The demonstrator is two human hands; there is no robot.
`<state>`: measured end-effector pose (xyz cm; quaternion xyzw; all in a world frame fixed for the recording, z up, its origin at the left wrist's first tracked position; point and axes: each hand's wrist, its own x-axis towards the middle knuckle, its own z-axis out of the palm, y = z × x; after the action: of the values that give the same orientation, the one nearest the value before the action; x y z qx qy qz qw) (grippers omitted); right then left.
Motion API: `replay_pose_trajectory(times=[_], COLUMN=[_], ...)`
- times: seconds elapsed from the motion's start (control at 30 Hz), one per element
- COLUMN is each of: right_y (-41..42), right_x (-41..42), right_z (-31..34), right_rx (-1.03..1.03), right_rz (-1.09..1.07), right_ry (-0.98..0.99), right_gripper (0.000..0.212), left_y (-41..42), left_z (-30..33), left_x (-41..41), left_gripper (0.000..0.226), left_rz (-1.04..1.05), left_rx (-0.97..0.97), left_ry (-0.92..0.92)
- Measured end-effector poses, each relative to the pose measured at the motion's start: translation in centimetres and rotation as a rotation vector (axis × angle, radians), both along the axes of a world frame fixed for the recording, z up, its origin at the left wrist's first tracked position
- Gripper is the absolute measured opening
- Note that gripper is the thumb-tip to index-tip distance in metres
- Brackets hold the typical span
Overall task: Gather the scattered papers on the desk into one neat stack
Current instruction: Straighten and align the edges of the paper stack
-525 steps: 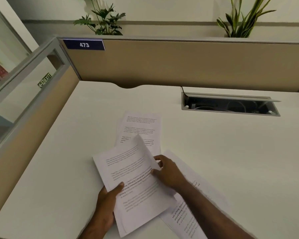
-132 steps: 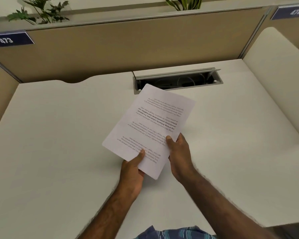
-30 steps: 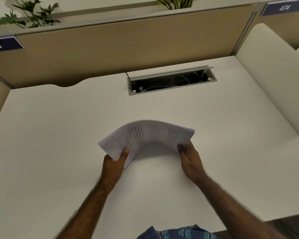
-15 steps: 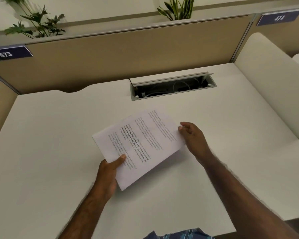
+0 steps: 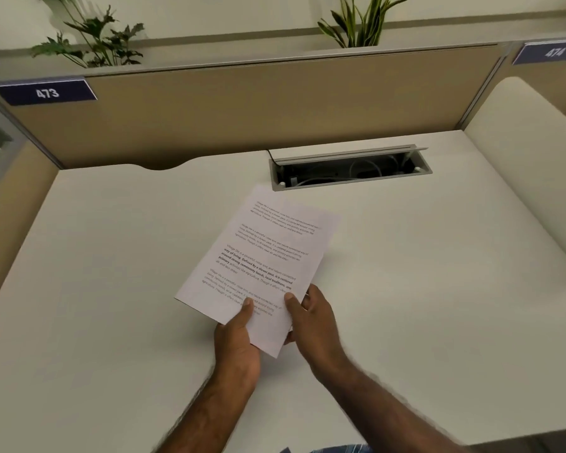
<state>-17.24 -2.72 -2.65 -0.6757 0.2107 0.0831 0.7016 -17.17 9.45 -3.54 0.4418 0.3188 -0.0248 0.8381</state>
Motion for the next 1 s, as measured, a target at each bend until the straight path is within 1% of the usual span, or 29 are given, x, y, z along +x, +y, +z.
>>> replay_pose_trajectory(times=[0.1,0.23,0.33,0.4,0.57,0.7,0.77,0.87,1.0], right_y=[1.5,2.9,4.2,4.9,5.5,5.7,5.8,6.0,6.4], right_x=[0.5,1.3,2.4,3.5,8.0,12.9,15.5,19.4,24.3], right_z=[-0.3,-0.7,-1.2,-1.5,-2.2,-2.2,-2.3,-2.7,-3.9], right_rx=[-0.094,-0.116,-0.114,-0.113,-0.101,-0.082,-0.082,-0.101,-0.115], right_rz=[-0.012,0.044,0.089,0.102,0.148,0.213,0.248,0.292,0.340], right_ry=[-0.050,-0.079,-0.079,-0.083,-0.072,-0.053,-0.039,-0.015,0.011], right_gripper=[0.021,0.028,0.027,0.026,0.027,0.028,0.029,0.029,0.029], left_y=[1.4,3.9,5.9,7.7,14.1,19.2,20.9,22.3,22.9], left_z=[-0.2,-0.5,-1.1,-1.5,-2.8,-3.8,-4.3,-4.9,-5.9], left_x=[0.1,0.4,1.1,1.9,5.1,8.8,10.7,13.5,17.3], left_gripper=[0.032,0.037,0.036,0.034,0.024,0.018,0.019,0.021,0.023], left_rz=[0.001,-0.015,-0.023,0.008,0.060,0.002,-0.044,-0.127,-0.180], left_rx=[-0.020,-0.037,-0.040,-0.034,-0.019,0.109,0.192,0.308,0.463], left_ry=[0.000,-0.040,-0.044,-0.045,-0.038,-0.014,0.000,-0.025,-0.070])
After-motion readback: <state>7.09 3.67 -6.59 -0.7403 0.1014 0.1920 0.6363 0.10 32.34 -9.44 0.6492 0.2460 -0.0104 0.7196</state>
